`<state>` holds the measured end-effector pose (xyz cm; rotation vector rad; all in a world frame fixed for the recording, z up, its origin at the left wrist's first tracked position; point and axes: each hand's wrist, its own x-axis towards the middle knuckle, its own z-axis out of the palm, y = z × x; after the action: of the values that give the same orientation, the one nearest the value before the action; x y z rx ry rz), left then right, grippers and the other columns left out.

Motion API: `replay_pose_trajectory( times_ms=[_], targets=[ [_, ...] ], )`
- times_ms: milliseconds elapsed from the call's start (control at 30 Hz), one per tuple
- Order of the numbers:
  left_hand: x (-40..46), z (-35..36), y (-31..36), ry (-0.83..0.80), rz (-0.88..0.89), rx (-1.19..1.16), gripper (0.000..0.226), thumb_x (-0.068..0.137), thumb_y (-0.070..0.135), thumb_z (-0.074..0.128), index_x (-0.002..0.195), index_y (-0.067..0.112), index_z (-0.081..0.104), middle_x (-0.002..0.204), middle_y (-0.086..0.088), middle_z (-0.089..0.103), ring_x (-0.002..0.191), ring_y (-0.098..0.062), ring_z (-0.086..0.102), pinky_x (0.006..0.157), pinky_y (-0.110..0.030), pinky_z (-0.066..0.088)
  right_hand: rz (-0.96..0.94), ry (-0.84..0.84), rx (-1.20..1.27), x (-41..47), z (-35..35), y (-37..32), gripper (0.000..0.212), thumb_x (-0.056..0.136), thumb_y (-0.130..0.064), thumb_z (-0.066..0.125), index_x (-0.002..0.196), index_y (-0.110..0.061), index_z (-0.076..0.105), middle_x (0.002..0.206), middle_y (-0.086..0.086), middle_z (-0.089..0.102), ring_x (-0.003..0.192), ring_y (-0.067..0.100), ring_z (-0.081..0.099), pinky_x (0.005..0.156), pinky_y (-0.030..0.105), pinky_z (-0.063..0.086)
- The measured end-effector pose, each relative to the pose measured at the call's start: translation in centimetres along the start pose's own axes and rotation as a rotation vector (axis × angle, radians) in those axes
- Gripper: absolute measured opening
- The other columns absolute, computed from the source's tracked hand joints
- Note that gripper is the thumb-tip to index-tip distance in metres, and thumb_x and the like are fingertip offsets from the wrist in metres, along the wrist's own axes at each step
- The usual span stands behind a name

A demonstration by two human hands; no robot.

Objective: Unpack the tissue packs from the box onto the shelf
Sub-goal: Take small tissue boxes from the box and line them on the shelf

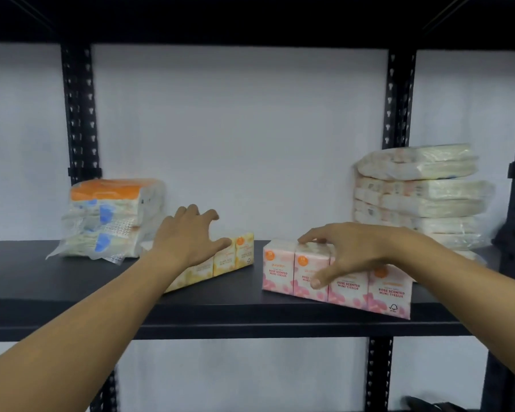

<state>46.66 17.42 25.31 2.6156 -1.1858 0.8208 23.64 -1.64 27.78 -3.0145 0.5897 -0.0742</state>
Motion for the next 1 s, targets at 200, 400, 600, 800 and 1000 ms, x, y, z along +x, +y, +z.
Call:
replay_pose_trajectory(
  times_ms=[200,400,600,800,1000],
  targets=[
    [2.0,2.3,0.6,-0.299,-0.018,0.005,0.085,0.077,0.077,0.052,0.149,0.042,0.024,0.143,-0.004,0.044,0.128,-0.027,0.046,0.100,-0.041,0.041,0.003,0.045,0.022,1.3,-0.8,1.0,0.079,0.071,-0.048,0.082,0.139,-0.049,0.042,0.130,-0.010,0.049,0.096,0.005,0.058,0.086,0.027,0.050],
    [1.9,3.4,0.5,-0.197,0.001,0.051,0.080,0.078,0.073,0.055,0.147,0.044,0.026,0.134,-0.001,0.048,0.122,-0.024,0.049,0.094,-0.038,0.040,0.003,0.120,-0.019,6.3,-1.7,2.5,0.079,0.074,-0.043,0.082,0.142,-0.044,0.042,0.135,-0.005,0.050,0.103,0.014,0.057,0.090,0.030,0.047],
    [2.1,3.6,0.4,-0.170,-0.007,0.014,0.081,0.078,0.072,0.057,0.147,0.045,0.025,0.134,0.002,0.049,0.121,-0.023,0.050,0.095,-0.037,0.040,0.021,0.164,-0.003,12.4,-1.7,3.4,0.080,0.075,-0.035,0.082,0.144,-0.041,0.042,0.140,-0.001,0.047,0.119,0.021,0.051,0.100,0.037,0.043],
    [2.2,3.8,0.4,-0.156,0.000,0.010,0.079,0.078,0.071,0.059,0.145,0.045,0.027,0.130,0.002,0.049,0.119,-0.022,0.051,0.091,-0.037,0.041,0.029,0.167,0.016,17.0,0.1,4.4,0.078,0.079,-0.024,0.080,0.146,-0.036,0.042,0.145,0.000,0.043,0.127,0.024,0.047,0.102,0.036,0.040],
    [2.3,4.1,0.3,-0.137,0.016,0.026,0.079,0.078,0.072,0.057,0.145,0.045,0.025,0.129,0.004,0.049,0.118,-0.021,0.051,0.086,-0.036,0.041,0.030,0.161,0.071,20.2,1.6,5.9,0.078,0.079,-0.015,0.076,0.145,-0.039,0.042,0.152,-0.002,0.038,0.137,0.022,0.039,0.105,0.036,0.037]
  ],
)
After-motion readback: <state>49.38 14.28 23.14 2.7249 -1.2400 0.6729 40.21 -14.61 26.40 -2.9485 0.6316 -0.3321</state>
